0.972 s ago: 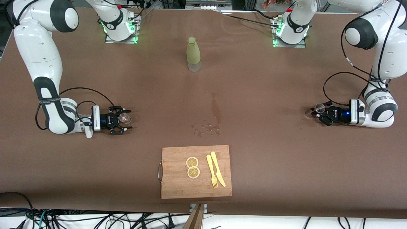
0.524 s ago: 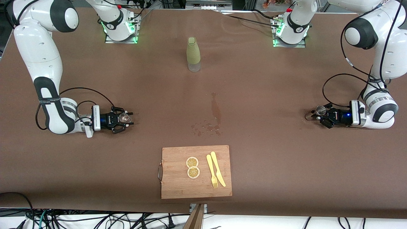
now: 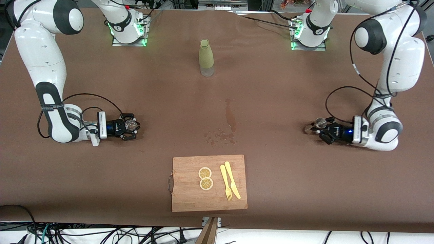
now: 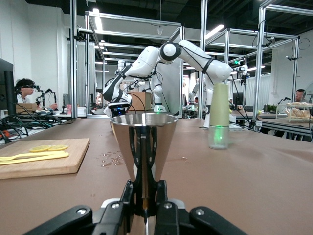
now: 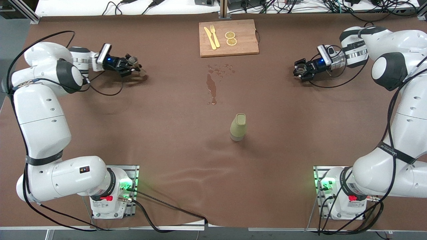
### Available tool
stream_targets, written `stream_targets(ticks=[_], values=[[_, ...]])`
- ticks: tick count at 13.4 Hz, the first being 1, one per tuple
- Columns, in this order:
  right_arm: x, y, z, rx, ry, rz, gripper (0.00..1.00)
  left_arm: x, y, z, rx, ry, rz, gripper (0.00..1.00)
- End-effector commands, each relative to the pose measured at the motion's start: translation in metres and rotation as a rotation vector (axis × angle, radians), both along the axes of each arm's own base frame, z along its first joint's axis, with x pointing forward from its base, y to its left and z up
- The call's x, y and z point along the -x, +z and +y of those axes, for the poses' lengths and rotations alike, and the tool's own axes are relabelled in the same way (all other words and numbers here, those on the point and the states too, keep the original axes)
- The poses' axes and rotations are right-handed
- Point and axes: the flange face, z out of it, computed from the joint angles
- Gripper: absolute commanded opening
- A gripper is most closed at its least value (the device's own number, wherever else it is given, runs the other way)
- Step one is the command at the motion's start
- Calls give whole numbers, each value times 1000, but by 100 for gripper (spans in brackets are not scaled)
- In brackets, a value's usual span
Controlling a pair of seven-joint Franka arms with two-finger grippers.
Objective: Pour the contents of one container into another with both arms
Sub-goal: 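Lift the glass cup and jigger, moving both grippers toward each other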
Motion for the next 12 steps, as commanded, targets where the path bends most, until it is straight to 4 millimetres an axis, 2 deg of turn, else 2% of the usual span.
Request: stream_targets(ticks=[1, 3, 5, 7, 8, 10, 11, 12], values=[[-11, 17, 5, -69, -34, -8, 7, -20, 15, -51, -29, 6, 17, 0], [-26, 40, 13, -56, -36, 55, 5, -30, 18, -98, -75, -6, 62, 0], [-44, 73, 39, -35, -24, 110, 5, -40, 27, -153, -119, -6, 86, 0], [-58, 107, 61, 9, -50, 144, 5, -41, 30, -210, -126, -8, 121, 0], [-65, 125, 73, 39, -69, 150, 5, -45, 36, -232, -135, -4, 118, 0], [-77, 152, 96, 81, -111, 178, 5, -41, 41, -284, -155, -24, 115, 0], [-86, 169, 110, 95, -135, 179, 5, -41, 43, -298, -151, -4, 114, 0], [-92, 177, 124, 107, -156, 195, 5, -39, 44, -316, -149, -1, 111, 0]])
